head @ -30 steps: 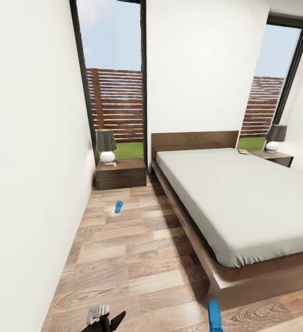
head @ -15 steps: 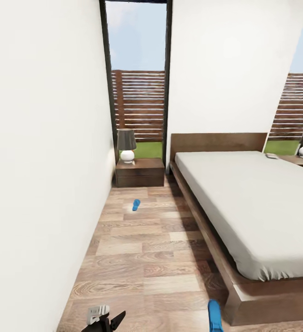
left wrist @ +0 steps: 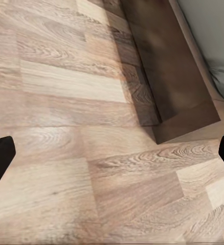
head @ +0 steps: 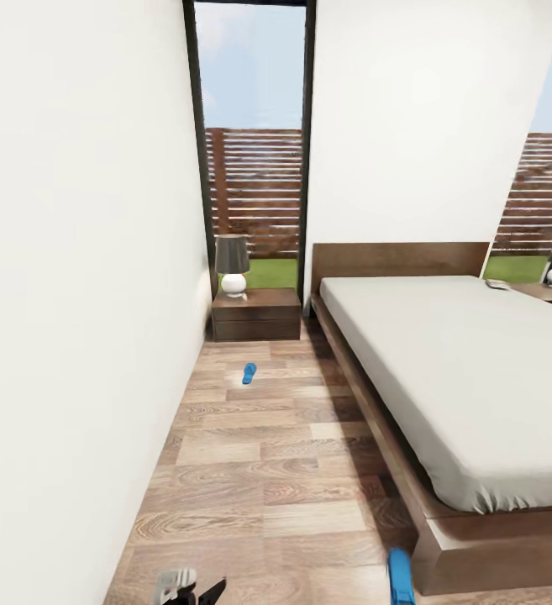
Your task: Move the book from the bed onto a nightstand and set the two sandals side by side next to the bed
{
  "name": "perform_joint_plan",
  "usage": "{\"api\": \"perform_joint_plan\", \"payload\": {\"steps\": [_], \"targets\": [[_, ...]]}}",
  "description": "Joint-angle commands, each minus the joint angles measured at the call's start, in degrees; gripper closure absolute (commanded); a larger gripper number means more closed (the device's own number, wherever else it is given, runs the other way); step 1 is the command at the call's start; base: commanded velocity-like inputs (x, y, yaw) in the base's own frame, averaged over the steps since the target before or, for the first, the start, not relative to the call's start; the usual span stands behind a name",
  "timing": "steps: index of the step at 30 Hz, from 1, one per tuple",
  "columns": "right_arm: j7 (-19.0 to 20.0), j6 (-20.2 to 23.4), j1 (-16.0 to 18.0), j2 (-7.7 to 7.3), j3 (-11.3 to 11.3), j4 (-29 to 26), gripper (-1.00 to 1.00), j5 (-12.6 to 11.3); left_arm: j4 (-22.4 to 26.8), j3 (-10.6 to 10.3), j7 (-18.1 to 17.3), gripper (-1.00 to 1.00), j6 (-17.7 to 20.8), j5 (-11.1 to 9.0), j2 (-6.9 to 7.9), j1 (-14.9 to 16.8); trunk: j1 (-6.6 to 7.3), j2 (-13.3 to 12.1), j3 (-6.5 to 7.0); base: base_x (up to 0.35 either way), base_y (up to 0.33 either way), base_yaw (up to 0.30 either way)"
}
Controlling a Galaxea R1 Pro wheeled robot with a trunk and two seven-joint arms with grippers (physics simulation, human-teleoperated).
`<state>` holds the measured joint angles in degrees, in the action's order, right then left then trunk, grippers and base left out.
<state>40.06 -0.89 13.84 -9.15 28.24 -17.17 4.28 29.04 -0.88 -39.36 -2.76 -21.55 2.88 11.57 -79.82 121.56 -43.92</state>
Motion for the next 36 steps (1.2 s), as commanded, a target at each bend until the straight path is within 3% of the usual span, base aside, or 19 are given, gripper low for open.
{"api": "perform_joint_plan", "payload": {"steps": [1,22,36], "targets": [[0.3,0.0,0.0,-0.18,0.4,0.0,1.00,0.5,0.0,-0.1,-0.1,-1.00,-0.2,-0.2,0.02,-0.3,0.01,0.0,-0.05,0.000,0.000,0.000],[0.4,0.8,0.0,0.01,0.2,-0.7,1.00,0.6,0.5,0.0,0.1,-1.00,0.1,-0.1,0.28,-0.3,0.01,0.0,-0.05,0.009,0.000,0.000],[0.4,0.8,0.0,0.01,0.2,-0.7,1.00,0.6,0.5,0.0,0.2,-1.00,0.1,-0.2,0.28,-0.3,0.01,0.0,-0.05,0.155,0.000,0.000]]}}
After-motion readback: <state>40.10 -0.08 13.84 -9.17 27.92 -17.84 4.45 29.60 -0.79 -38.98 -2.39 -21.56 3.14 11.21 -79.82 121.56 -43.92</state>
